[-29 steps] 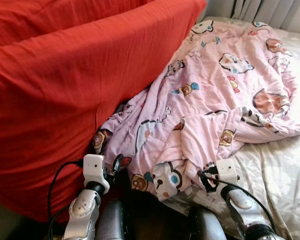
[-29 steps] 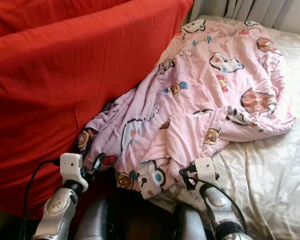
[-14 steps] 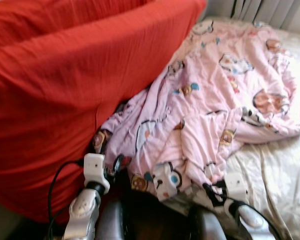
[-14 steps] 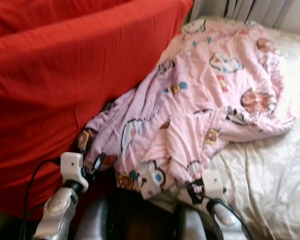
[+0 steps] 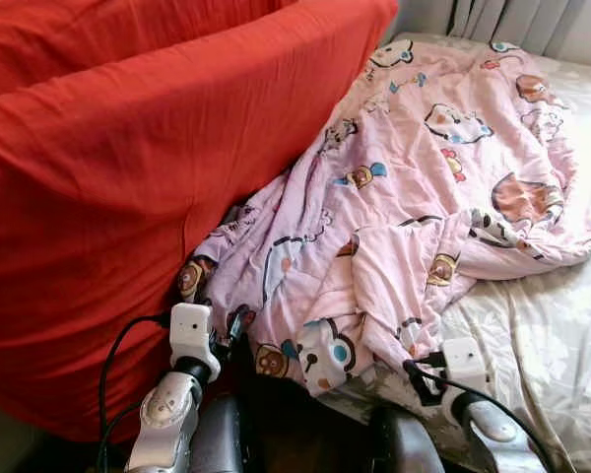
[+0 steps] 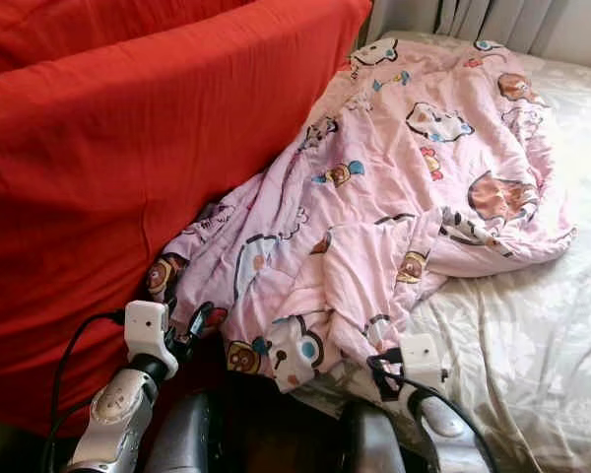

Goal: Clean up the room

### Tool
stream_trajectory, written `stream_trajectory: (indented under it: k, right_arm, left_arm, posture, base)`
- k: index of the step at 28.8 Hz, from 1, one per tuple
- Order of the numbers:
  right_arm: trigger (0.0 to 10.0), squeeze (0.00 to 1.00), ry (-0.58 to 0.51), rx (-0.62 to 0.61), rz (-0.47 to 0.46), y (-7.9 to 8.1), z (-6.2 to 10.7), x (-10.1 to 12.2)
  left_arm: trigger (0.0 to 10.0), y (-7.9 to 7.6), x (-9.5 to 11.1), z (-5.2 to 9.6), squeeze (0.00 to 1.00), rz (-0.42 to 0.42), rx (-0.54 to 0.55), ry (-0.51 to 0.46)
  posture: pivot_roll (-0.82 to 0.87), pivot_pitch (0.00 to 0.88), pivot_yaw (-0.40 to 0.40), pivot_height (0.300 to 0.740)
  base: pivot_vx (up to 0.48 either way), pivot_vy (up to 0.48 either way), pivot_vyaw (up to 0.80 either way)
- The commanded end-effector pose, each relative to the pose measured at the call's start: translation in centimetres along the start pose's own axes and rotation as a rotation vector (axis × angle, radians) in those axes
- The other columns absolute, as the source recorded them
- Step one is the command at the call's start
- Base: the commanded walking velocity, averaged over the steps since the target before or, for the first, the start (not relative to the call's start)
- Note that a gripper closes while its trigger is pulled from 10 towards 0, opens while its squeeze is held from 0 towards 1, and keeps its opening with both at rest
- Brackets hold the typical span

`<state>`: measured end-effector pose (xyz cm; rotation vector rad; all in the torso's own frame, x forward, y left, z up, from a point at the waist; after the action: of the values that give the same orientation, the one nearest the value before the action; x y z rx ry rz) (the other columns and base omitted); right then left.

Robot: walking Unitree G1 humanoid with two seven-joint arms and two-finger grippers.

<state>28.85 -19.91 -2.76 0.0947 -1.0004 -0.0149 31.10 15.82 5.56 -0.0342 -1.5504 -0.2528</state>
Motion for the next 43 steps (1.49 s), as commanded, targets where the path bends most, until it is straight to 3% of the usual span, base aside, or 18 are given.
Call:
stream_trajectory:
  k: [1,9,19,24,34,43]
  right_arm:
    - [10.0,0.0,0.032,-0.008,-0.008,0.0,-0.1,-0.6]
    - [10.0,0.0,0.054,-0.041,0.026,0.1,-0.7,-0.3]
    - [10.0,0.0,0.087,-0.084,0.004,-0.3,-1.0,-0.5]
    - [10.0,0.0,0.102,-0.12,-0.031,-0.8,-1.0,-0.8]
    - [10.0,0.0,0.131,-0.121,-0.094,-0.5,-1.1,-1.6]
    - [10.0,0.0,0.073,-0.112,-0.118,-0.2,-1.4,-0.6]
  left_arm:
    - [10.0,0.0,-0.7,0.2,0.0,-0.026,-0.015,0.036]
    - [10.0,0.1,-0.6,0.2,0.0,-0.031,-0.016,0.036]
    - [10.0,0.0,-0.6,0.3,0.0,-0.035,-0.022,0.038]
    - [10.0,0.0,-0.7,0.4,0.0,-0.037,-0.024,0.041]
    - [10.0,-0.1,-0.7,0.4,0.0,-0.039,-0.035,0.045]
    - [10.0,0.0,-0.7,0.4,0.0,-0.046,-0.037,0.05]
  posture:
    - [0.16,0.148,-0.003,0.597]
    - [0.17,0.151,0.001,0.597]
    - [0.17,0.156,0.003,0.597]
    - [0.18,0.16,0.008,0.597]
    - [0.18,0.164,0.015,0.597]
    - [0.19,0.17,0.019,0.597]
  base:
    - [0.0,0.0,0.0]
    - [0.0,0.0,0.0]
    - [0.0,0.0,0.0]
    - [0.0,0.0,0.0]
    - [0.0,0.0,0.0]
    - [0.0,0.0,0.0]
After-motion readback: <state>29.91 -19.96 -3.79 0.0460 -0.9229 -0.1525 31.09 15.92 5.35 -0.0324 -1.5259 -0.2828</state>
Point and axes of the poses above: a point about 5 cm out from each wrist's last joint towards the gripper, its own z axis pointing back from the gripper into the wrist, its own x axis along the axis of the wrist's last joint, y = z × x, the point moved 3 cm from there along -z, pointing out of the wrist towards the gripper, and after that the axes turned 9 degrees about -z, right-handed, at the moved point
